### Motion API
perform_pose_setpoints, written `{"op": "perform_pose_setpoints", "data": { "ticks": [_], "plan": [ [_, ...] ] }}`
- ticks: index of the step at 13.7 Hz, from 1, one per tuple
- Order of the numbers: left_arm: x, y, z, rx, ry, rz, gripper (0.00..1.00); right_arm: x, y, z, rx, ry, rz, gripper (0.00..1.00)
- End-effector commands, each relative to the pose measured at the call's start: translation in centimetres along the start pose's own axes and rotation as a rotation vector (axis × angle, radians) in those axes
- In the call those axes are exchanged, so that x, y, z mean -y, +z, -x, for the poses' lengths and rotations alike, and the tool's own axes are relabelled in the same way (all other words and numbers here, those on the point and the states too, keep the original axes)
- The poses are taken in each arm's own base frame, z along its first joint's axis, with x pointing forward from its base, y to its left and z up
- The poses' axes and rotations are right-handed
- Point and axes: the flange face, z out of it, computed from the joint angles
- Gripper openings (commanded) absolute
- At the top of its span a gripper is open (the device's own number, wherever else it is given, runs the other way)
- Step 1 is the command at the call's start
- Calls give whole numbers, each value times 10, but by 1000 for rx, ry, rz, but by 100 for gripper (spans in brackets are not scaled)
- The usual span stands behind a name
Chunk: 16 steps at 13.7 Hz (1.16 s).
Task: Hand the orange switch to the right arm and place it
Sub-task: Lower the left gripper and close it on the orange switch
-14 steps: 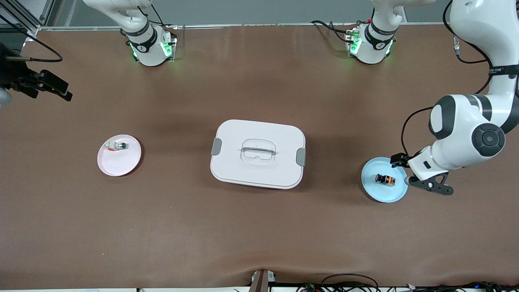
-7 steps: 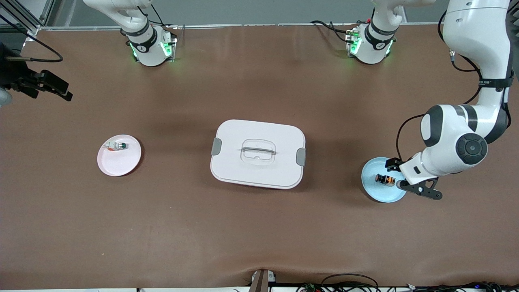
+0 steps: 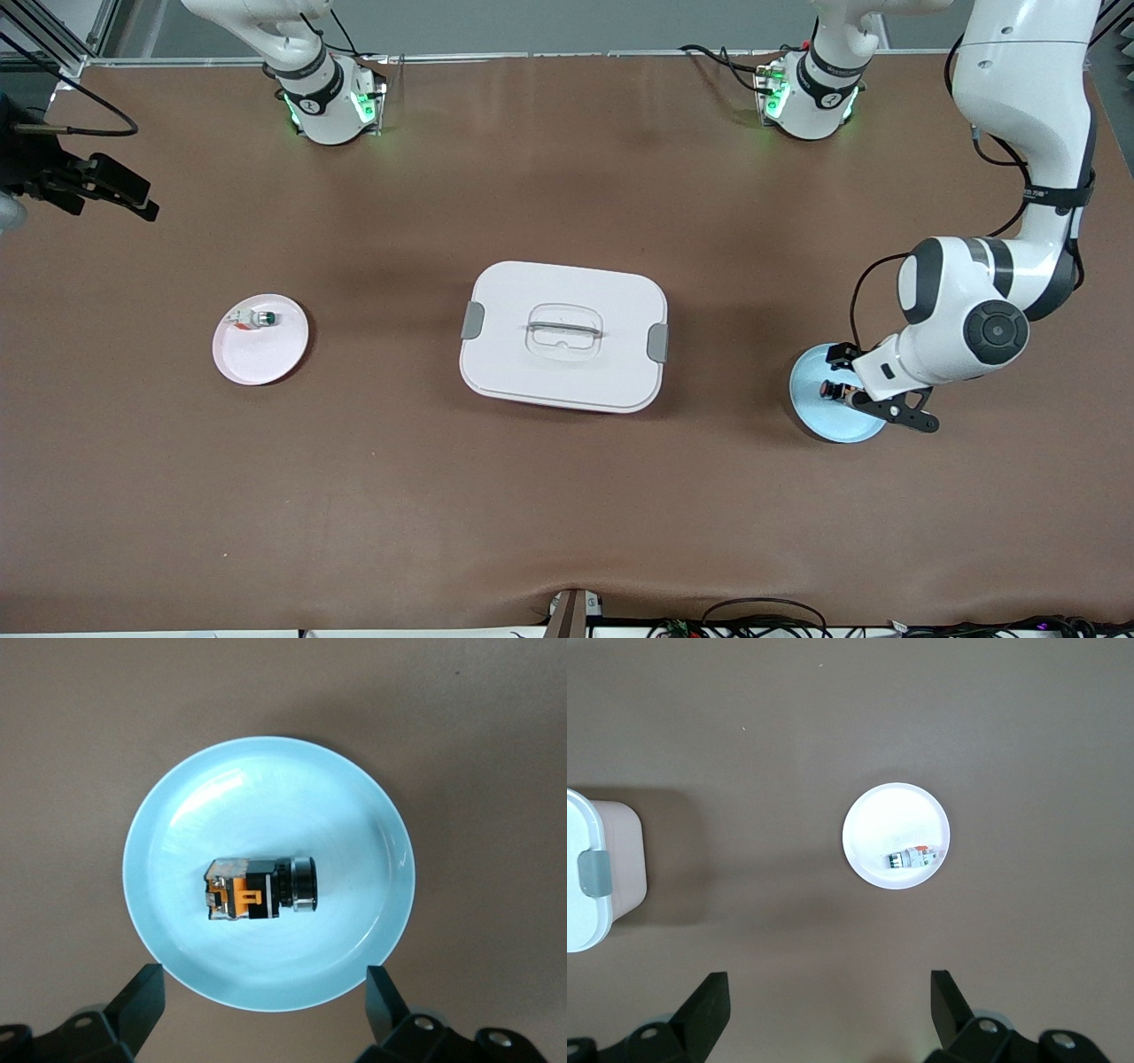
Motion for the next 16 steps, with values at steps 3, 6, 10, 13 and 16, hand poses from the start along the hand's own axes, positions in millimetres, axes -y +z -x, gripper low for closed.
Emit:
{"op": "perform_pose_setpoints", "data": {
  "ticks": [3,6,10,13,16],
  "plan": [
    [-2,16,2,-16,26,-19,100,0,6,1,7,-9,-6,100],
    [0,30,-2,-31,36,-35,100,-1,3,1,-5,-8,-7,100],
    [2,47,-5,-42,48,-50,100,4,2,3,-5,-17,-6,100],
    [3,60,-7,-50,46,-50,100,7,3,3,-5,-23,-6,100],
    [2,65,-9,-60,49,-53,100,5,2,2,-11,-18,-7,100]
  ]
}}
